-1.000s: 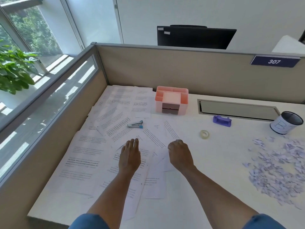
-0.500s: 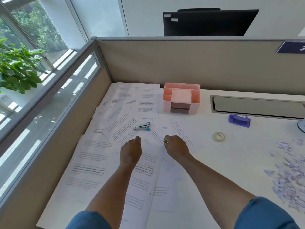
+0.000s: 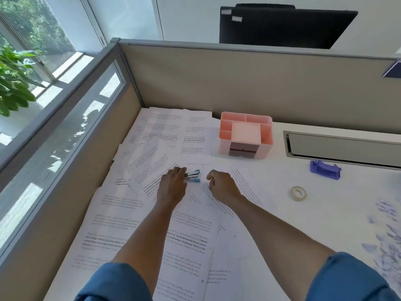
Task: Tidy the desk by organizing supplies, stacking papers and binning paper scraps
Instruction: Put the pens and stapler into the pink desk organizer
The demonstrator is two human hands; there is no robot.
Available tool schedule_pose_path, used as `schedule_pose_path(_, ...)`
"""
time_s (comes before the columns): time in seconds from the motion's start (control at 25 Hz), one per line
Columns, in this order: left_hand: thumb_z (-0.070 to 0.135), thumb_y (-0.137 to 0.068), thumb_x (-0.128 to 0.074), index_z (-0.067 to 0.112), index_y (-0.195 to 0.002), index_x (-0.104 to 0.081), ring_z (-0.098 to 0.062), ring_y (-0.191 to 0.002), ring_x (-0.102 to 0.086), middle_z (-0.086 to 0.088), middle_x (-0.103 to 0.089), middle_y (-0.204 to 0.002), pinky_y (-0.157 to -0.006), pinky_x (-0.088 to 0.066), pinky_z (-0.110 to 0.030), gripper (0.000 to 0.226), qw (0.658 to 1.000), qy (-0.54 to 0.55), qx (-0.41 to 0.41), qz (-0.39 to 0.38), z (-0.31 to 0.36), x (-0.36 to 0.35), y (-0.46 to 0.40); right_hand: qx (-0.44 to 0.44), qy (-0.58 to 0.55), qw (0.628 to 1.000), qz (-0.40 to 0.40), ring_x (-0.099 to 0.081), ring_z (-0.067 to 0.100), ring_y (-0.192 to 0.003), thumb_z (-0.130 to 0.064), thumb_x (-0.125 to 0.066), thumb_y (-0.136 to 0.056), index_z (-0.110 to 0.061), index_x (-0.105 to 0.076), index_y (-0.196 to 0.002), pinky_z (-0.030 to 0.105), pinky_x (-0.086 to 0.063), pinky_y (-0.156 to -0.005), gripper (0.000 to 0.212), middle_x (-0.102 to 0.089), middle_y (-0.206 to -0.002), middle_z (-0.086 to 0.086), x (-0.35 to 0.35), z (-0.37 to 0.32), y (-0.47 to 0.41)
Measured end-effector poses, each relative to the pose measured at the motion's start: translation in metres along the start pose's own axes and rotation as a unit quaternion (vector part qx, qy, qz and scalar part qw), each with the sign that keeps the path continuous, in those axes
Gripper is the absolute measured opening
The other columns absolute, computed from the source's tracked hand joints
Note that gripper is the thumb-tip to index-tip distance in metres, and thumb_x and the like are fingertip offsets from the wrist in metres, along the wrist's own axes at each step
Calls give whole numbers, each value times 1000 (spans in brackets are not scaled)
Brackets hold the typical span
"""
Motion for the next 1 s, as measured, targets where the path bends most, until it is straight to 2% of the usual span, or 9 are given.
schedule_pose_path(0.24,17,-94,-63,21,-119,-65,-24,-106,-56,-1,-64,-118,-89,-43,-37,25,1000,-6,-13,10,-6,-14,-15,-10,3,1000,1,-62,16,-91,-13,-59,-94,-17,-61,-119,29,-53,-78,26,-67,-106,2,-9,4,-17)
schedule_pose_path(0.44,16,-96,-61,22,-112,-65,-21,-99,-53,1,-62,-109,-91,-38,-37,18,999,-16,-23,16,-8,-17,-23,-27,-52,998,6,-64,17,-87,-24,-62,-94,-18,-57,-120,33,-55,-80,28,-69,-99,2,-11,4,-25)
schedule_pose_path(0.68,18,-97,-58,22,-116,-64,-21,-105,-53,2,-62,-113,-95,-34,-40,20,998,48,-11,41,9,-13,-28,-30,-122,991,41,-58,4,-76,-35,-66,-91,-22,-51,-125,22,-41,-63,39,-64,-86,-9,-1,2,-32)
schedule_pose_path(0.76,19,-96,-62,21,-116,-64,-22,-105,-56,1,-64,-113,-95,-35,-41,20,995,86,-6,49,24,-7,-30,-28,-155,985,63,-57,4,-72,-38,-64,-92,-21,-50,-125,24,-44,-60,39,-61,-78,-12,9,-1,-33)
schedule_pose_path(0.88,19,-94,-65,20,-115,-63,-24,-102,-60,1,-69,-111,-92,-39,-42,21,987,151,9,58,50,5,-34,-36,-218,970,97,-66,17,-75,-31,-65,-93,-18,-55,-118,40,-57,-71,30,-65,-83,-3,27,-6,-37)
schedule_pose_path(1.0,20,-91,-69,18,-113,-58,-26,-97,-66,0,-73,-108,-90,-50,-44,25,973,226,20,51,74,20,-41,-18,-244,960,138,-69,22,-83,-20,-68,-90,-16,-61,-105,37,-57,-77,17,-70,-94,3,52,-11,-42)
Point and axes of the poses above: each hand's wrist, its own y-axis away from the middle knuckle, its own x-axis out of the back of the hand, z = x × y, the point moved 1 cm from there along -y, towards the middle knuckle
